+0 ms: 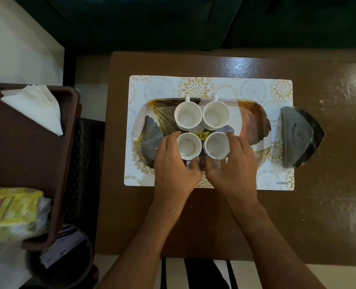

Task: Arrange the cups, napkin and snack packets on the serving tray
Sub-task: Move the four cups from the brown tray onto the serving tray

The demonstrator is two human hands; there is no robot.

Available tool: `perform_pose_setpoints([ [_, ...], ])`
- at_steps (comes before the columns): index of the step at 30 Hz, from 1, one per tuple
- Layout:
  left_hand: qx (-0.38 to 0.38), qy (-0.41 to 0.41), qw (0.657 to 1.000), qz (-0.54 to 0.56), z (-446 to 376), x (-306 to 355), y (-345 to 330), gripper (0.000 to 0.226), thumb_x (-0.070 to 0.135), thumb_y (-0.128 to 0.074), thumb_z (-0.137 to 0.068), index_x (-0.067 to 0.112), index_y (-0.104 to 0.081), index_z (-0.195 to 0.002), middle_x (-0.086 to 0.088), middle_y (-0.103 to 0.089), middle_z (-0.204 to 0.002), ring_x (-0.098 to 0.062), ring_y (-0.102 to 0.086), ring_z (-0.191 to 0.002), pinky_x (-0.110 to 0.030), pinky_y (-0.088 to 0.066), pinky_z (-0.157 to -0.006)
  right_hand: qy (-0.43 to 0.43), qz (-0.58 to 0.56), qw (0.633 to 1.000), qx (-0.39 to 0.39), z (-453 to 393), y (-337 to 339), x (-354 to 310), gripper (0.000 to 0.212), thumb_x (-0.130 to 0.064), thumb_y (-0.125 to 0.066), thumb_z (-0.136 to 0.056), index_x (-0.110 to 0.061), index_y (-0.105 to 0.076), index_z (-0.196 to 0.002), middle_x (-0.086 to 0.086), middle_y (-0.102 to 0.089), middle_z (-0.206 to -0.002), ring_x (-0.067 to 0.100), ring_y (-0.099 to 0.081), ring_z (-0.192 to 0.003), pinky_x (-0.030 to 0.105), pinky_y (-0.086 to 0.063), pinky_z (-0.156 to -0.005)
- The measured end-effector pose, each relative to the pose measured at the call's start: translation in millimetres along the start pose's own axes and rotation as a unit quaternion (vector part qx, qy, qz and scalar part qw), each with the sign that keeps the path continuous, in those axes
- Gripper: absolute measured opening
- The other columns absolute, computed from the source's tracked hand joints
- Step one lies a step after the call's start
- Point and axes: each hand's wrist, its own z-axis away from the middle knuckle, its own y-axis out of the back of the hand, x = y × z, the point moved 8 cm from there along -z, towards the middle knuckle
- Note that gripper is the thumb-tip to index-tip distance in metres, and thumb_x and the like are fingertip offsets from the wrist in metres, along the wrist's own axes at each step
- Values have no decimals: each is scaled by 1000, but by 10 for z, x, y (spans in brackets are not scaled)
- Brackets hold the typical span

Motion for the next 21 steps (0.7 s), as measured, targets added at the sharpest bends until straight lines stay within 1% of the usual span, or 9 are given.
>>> perform_pose_setpoints([
  [5, -2, 3, 1000, 2, 1, -8, -5, 66, 21, -90, -75, 11, -59, -132, -4, -62, -125, -16, -59, -116, -20, -41, -90, -2, 0, 1000, 6, 13, -2, 2, 66, -22, -80, -77, -1, -57, -135, 16, -63, -126, 34, -60, -116, 42, -51, -96],
  [9, -7, 3, 1000, 5, 2, -12, -4, 65, 21, -89, -76, 11, -58, -132, -4, -62, -126, -19, -59, -119, -22, -43, -92, 6, 5, 1000, 9, 20, -5, -11, 67, -19, -82, -75, 0, -57, -134, 18, -64, -123, 36, -62, -113, 43, -52, -92],
  [13, -14, 2, 1000, 2, 10, -20, 17, 72, 26, -88, -78, 14, -53, -139, -2, -59, -134, -17, -56, -126, -25, -47, -98, 1, 22, 1000, 11, 46, 11, -27, 79, -24, -81, -78, 0, -48, -145, 17, -60, -132, 35, -55, -123, 41, -46, -100],
  [15, -10, 4, 1000, 5, 14, -32, 57, 76, 29, -87, -79, 14, -50, -143, -2, -56, -140, -18, -53, -132, -28, -47, -102, 8, 33, 999, 31, 68, 62, -77, 81, -28, -79, -79, -1, -45, -147, 17, -58, -135, 33, -50, -126, 40, -42, -103],
  [18, 3, 15, 1000, 11, 9, -63, 164, 75, 31, -84, -84, 13, -47, -147, -4, -53, -149, -22, -50, -140, -35, -48, -108, 35, 45, 995, 77, 91, 171, -224, 76, -34, -73, -80, -1, -48, -144, 16, -59, -133, 29, -47, -124, 36, -38, -103],
  [21, 20, 21, 999, 24, -4, -113, 338, 71, 29, -81, -87, 14, -48, -147, -2, -53, -150, -20, -50, -141, -31, -45, -108, 65, 54, 991, 100, 99, 211, -441, 72, -35, -70, -80, 1, -53, -140, 17, -61, -131, 33, -51, -124, 32, -37, -105],
])
